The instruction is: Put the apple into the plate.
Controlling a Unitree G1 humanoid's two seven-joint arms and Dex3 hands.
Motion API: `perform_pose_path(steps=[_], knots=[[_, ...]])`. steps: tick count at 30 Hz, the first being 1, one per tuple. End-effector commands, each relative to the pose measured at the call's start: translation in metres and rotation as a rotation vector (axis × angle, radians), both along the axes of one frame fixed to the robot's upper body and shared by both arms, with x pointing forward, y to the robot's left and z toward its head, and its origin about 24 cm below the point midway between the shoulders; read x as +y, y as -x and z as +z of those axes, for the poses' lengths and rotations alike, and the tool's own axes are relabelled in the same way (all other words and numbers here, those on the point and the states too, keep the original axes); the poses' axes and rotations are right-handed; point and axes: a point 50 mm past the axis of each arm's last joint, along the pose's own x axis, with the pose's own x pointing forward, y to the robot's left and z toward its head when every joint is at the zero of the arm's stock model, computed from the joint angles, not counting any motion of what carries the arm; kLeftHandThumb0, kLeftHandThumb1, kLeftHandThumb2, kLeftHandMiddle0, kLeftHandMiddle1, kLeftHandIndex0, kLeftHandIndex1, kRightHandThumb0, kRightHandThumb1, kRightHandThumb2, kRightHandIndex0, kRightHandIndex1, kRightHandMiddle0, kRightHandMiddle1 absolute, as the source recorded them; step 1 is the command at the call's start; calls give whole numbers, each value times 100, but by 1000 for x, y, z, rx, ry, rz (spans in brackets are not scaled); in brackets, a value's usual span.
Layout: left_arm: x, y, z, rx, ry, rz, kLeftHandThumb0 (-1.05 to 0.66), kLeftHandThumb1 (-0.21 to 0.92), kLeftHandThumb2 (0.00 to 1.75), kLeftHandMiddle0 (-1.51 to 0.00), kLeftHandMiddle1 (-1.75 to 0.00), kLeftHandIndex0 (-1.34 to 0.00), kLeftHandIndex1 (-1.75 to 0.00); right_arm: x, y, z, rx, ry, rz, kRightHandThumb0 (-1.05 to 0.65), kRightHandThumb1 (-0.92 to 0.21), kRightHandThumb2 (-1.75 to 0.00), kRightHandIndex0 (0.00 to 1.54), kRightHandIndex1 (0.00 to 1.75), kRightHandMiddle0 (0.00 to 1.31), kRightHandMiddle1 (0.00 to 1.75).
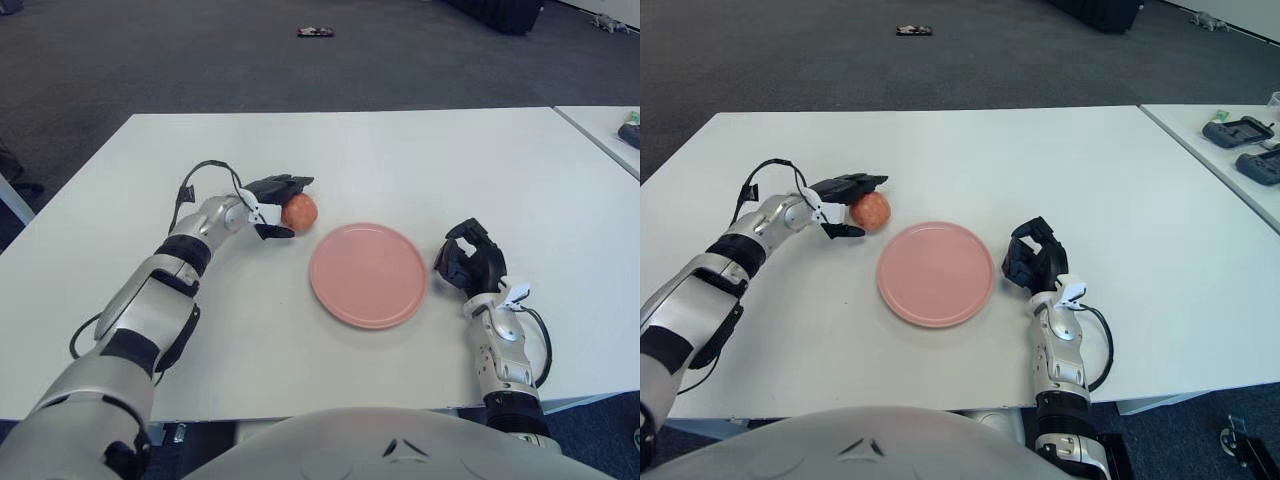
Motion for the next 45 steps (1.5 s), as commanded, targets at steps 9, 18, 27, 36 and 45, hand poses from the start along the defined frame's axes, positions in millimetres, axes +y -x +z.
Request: perform_pose_path(steps=[9,18,27,36,45], knots=[[-14,4,-18,21,-179,-100,-96,60,80,0,0,0,0,1,9,-15,83,-20,-14,-44,-43,-119,95,175,52,175],[-26,4,-24,54,-233,-123,-99,69,71,-1,-1,0,-4,1,11,-15,70,-26,-17,-44,-42,-120,97,175,53,175],[-36,4,-26,58,-278,-140,-97,71,69,-1,-4,0,-9,0,13,-17,101,-11,-31,-44,-44,-118,94,175,52,175],[-45,2,-26,51,-351,-164,-98,73,67,0,-9,0,-4,1,15,-16,124,5,-43,-43,-47,-113,92,175,49,175],[-48,5,-31,38,-406,-189,-100,76,64,0,-8,0,-1,0,16,-16,138,-4,-59,-43,-49,-111,90,175,48,175]])
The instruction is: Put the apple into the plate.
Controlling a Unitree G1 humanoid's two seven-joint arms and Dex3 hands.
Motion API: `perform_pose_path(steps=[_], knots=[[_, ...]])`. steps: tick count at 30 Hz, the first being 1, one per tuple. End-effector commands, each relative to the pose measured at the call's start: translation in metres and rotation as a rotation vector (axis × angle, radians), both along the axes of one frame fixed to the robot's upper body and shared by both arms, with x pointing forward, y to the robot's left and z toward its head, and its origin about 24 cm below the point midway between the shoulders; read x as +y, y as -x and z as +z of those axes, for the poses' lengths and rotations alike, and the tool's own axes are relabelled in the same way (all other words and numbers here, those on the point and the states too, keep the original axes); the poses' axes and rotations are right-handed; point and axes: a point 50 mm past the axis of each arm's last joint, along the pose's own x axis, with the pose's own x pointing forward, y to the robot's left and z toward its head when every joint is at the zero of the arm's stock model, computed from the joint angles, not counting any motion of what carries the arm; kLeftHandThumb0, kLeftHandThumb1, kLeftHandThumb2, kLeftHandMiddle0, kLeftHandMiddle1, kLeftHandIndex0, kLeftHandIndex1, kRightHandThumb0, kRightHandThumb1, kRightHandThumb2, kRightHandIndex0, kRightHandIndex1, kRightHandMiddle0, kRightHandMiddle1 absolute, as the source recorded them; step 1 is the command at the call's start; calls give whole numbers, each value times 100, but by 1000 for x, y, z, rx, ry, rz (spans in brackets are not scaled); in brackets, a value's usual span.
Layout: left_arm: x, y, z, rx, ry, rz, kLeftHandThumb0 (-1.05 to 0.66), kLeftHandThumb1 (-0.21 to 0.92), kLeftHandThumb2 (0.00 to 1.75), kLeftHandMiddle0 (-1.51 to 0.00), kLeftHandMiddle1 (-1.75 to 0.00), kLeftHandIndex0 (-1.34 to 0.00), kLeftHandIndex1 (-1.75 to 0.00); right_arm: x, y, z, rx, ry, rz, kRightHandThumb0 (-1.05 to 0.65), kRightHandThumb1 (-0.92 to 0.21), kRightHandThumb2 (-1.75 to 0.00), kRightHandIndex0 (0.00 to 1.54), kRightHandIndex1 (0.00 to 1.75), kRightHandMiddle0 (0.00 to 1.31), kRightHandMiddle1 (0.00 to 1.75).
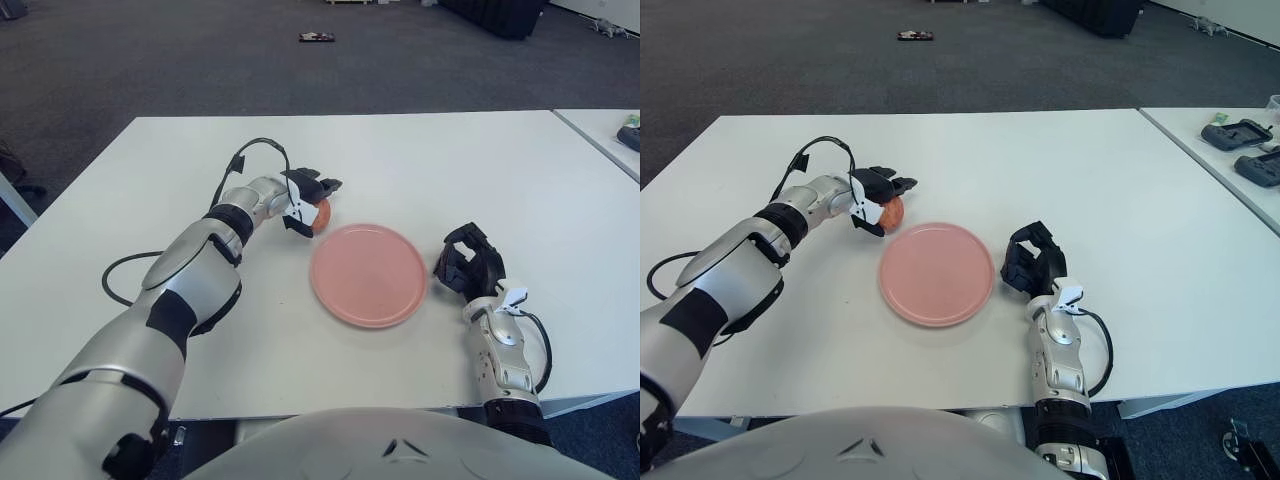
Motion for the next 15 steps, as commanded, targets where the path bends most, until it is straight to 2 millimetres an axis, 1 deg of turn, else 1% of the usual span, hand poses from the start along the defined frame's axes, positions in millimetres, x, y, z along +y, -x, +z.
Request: perform_pose_path(steps=[1,7,15], knots=[[7,16,-33,80,-109,0,-100,76,63,0,-7,0,0,-1,10,-16,94,-30,-26,-43,-49,-111,90,175,48,175],[11,23,-47,59,-172,3,-102,80,61,0,-2,0,0,0,11,-15,69,-33,-34,-43,-48,-112,91,175,48,175],[14,25,-52,52,-223,5,-103,85,56,0,0,0,0,1,12,-13,67,-20,-16,-43,-48,-112,90,175,48,175]])
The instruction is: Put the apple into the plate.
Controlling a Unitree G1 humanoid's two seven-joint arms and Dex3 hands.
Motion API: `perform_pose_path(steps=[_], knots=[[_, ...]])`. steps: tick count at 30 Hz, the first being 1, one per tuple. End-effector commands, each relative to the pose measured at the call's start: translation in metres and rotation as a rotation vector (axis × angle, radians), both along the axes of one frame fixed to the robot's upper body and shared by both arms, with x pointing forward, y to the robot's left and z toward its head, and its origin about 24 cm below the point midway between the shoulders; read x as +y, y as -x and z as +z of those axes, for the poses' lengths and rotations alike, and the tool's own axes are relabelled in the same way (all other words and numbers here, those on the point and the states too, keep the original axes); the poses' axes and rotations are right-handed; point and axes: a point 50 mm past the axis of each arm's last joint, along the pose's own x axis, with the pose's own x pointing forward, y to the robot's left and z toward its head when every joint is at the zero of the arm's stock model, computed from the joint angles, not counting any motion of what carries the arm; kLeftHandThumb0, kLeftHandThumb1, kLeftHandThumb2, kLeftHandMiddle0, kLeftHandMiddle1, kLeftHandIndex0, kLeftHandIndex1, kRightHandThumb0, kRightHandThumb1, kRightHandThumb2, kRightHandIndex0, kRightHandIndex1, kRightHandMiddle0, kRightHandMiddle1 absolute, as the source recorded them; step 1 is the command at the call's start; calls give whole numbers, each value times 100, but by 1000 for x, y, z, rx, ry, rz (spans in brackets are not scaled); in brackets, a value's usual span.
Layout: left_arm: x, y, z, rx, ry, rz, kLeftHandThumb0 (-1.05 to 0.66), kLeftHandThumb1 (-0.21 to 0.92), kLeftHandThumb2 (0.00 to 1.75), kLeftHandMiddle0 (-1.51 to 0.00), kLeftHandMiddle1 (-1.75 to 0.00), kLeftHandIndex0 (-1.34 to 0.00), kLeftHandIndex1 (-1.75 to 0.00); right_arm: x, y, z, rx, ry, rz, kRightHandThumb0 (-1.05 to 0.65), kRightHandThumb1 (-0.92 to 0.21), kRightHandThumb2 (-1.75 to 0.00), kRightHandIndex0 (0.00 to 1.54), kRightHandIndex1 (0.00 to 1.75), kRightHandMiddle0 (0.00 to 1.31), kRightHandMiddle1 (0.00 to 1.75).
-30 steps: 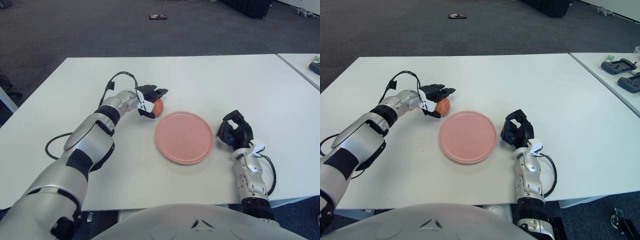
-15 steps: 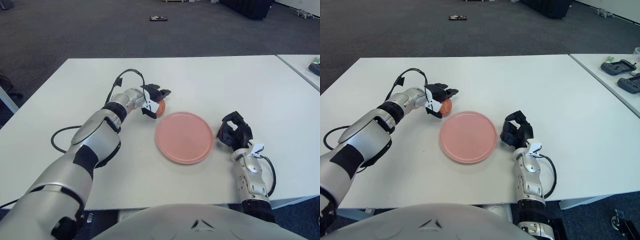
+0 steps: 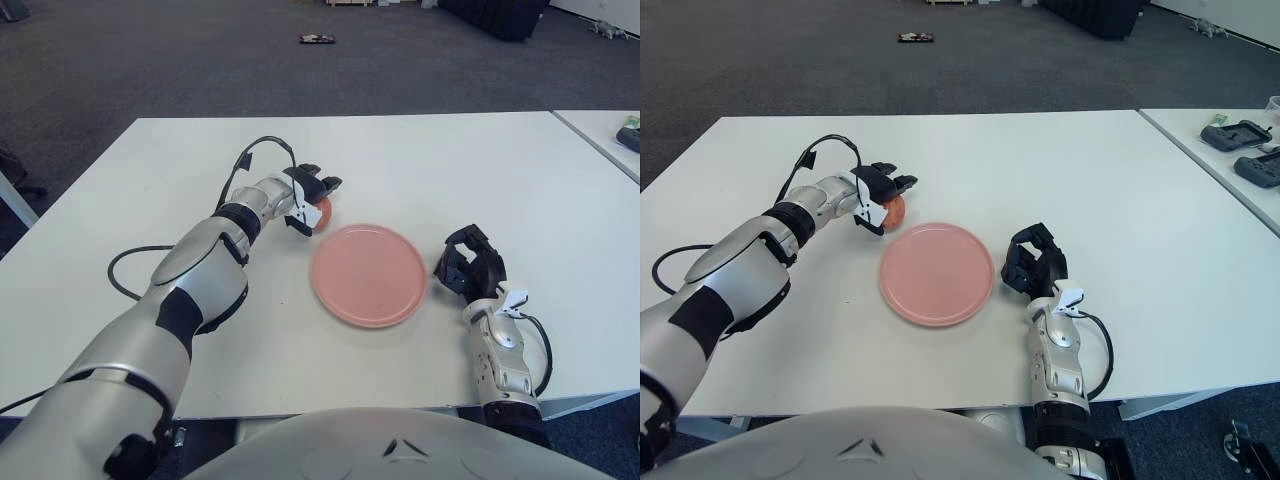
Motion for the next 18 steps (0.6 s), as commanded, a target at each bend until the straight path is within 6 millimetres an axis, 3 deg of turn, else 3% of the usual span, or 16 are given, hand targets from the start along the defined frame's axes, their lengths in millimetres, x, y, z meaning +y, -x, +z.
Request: perform_pose_path(steps=[1,18], knots=[[16,25,-45,131,-136,18,-103,86,56,0,0,0,0,1,7,-11,68,-14,2,-43,-48,-112,90,175,48,175],[20,27,-50,141,-182,45,-102,86,53,0,0,0,0,-1,6,-12,46,-42,6,-44,-44,-117,94,175,51,175]])
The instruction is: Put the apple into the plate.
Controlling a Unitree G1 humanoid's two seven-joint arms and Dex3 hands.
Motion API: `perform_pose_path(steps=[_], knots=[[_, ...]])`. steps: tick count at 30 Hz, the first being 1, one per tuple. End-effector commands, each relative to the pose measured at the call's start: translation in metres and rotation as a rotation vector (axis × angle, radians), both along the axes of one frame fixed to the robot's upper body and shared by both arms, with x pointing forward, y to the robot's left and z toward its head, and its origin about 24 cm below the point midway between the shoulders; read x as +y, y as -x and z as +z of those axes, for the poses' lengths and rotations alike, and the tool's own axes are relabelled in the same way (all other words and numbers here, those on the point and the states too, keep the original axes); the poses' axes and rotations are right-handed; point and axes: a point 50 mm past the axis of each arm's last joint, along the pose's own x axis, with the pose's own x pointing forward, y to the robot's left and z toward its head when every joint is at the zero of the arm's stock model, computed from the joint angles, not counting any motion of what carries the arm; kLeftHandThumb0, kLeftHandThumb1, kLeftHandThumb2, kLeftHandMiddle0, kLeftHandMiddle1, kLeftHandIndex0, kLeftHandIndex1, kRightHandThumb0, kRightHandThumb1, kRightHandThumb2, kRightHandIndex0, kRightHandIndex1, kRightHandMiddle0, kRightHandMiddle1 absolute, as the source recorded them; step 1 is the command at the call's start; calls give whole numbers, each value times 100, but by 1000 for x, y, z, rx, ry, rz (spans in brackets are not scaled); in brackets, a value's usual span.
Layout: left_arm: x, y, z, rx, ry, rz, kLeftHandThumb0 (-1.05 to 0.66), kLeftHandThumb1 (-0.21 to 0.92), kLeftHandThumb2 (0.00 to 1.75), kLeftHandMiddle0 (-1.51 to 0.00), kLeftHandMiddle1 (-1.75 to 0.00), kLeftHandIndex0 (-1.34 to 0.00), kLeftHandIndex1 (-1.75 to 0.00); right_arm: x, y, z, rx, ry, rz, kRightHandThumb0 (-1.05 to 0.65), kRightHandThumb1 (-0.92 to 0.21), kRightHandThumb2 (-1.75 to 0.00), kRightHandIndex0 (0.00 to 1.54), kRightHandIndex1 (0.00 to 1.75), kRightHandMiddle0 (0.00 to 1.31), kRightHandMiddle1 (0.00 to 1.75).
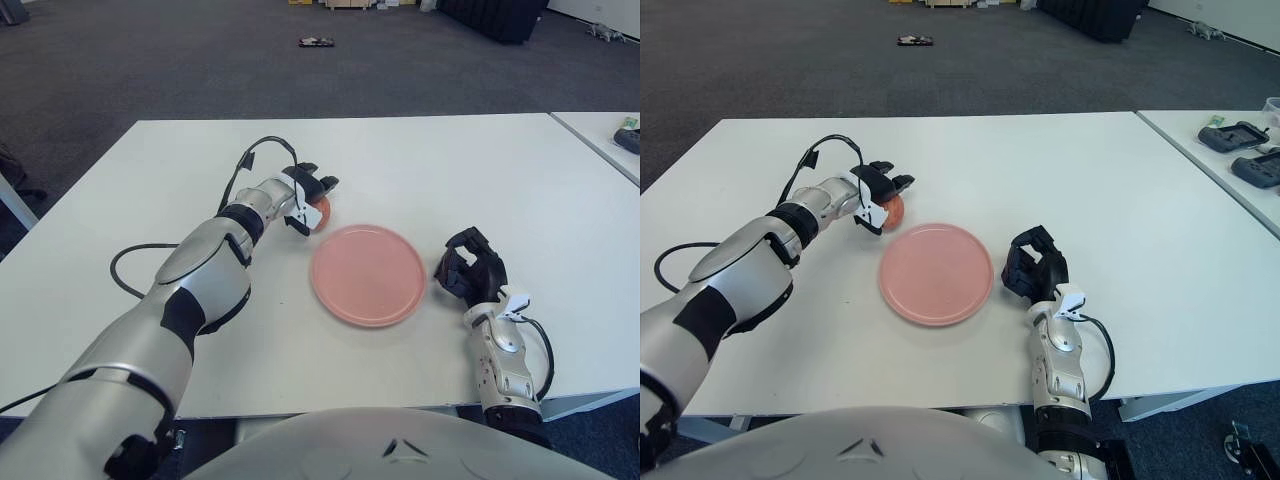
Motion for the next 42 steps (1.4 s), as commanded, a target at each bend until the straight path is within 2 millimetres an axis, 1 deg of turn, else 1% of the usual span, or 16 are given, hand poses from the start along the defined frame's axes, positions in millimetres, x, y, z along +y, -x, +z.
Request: perform_pose_path(steps=[1,3,4,5,6,7,8,9,10,12,15,18,23,28,36,42], knots=[[20,28,-48,164,-138,31,-102,86,53,0,0,0,0,0,4,-12,66,-26,-10,-44,-44,-118,94,175,51,175],[21,27,-46,168,-140,32,-101,85,53,-1,-1,0,0,0,4,-12,60,-29,-9,-44,-44,-118,94,175,52,175],[21,26,-45,169,-140,32,-96,76,61,-1,-29,0,-17,0,4,-11,57,-31,-9,-44,-44,-118,95,175,52,175],[21,26,-45,169,-140,31,-93,70,67,-1,-47,0,-29,0,4,-11,55,-32,-9,-44,-44,-118,95,175,52,175],[21,26,-45,169,-138,32,-89,64,71,0,-64,0,-41,0,4,-11,54,-33,-9,-44,-43,-118,95,175,52,175],[21,26,-45,166,-130,40,-88,61,74,0,-72,0,-48,0,4,-11,54,-36,-9,-44,-43,-118,95,175,52,175],[21,26,-45,164,-124,45,-81,51,85,-2,-98,0,-75,0,4,-12,53,-37,-9,-44,-43,-118,95,175,52,175],[21,25,-45,163,-120,49,-78,44,94,-2,-115,0,-93,0,4,-12,53,-38,-8,-44,-43,-118,95,175,52,175],[21,25,-45,160,-104,65,-76,41,97,-3,-121,0,-99,0,4,-12,54,-40,-9,-44,-43,-118,95,175,52,175],[23,27,-49,157,-69,103,-64,28,115,-20,-148,0,-138,0,4,-12,56,-39,-10,-44,-43,-119,95,175,52,175],[26,31,-54,148,-19,139,-53,22,126,-34,-166,-4,-163,0,4,-11,56,-37,-10,-44,-43,-119,95,175,52,175],[25,30,-52,129,45,146,-18,24,131,-59,-160,-32,-171,0,4,-11,53,-31,-8,-44,-43,-119,95,175,52,175],[27,30,-49,107,122,140,-4,21,137,-69,-156,-50,-174,0,4,-11,65,-16,-6,-44,-43,-118,95,175,52,175],[27,30,-48,119,168,155,-1,22,137,-69,-156,-52,-175,0,4,-11,77,-7,-12,-44,-45,-116,92,175,50,175],[28,30,-48,138,206,176,0,23,138,-69,-162,-48,-175,0,4,-10,81,-13,-8,-43,-46,-115,91,175,50,175],[29,31,-49,142,208,173,0,24,136,-69,-158,-50,-175,0,3,-10,63,-19,-5,-43,-46,-114,91,175,49,175]])
